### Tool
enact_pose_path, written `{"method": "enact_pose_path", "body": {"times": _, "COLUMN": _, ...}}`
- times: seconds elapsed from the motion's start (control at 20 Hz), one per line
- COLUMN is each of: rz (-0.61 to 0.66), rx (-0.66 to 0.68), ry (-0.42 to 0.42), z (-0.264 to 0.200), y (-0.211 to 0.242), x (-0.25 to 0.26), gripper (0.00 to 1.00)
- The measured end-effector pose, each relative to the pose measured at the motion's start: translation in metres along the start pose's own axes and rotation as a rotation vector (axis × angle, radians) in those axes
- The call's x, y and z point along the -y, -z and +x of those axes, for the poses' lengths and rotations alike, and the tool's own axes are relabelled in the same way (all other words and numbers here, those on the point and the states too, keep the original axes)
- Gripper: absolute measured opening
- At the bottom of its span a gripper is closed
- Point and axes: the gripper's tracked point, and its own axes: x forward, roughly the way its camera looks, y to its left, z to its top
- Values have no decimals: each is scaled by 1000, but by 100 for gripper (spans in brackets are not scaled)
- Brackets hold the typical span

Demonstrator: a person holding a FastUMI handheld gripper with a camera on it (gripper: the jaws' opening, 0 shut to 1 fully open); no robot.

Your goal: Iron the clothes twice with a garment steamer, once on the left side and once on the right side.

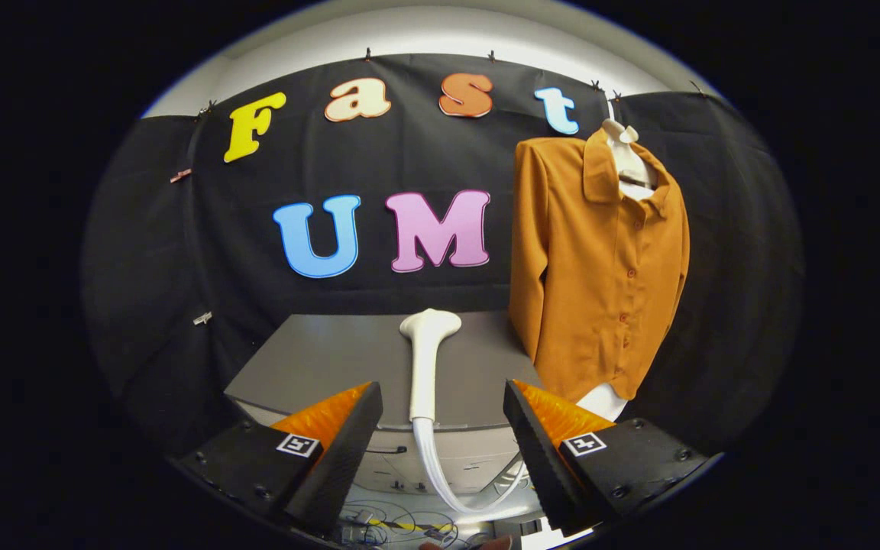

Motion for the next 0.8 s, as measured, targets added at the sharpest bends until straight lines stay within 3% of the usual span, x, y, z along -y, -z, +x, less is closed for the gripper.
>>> {"method": "enact_pose_path", "body": {"times": 0.65, "rz": -52, "rx": -249, "ry": 49, "z": 129, "y": 74, "x": -8, "gripper": 99}}
{"method": "enact_pose_path", "body": {"times": 0.75, "rz": -28, "rx": -262, "ry": 43, "z": 141, "y": 82, "x": -13, "gripper": 86}}
{"method": "enact_pose_path", "body": {"times": 0.8, "rz": -17, "rx": -281, "ry": 27, "z": 141, "y": 86, "x": -19, "gripper": 70}}
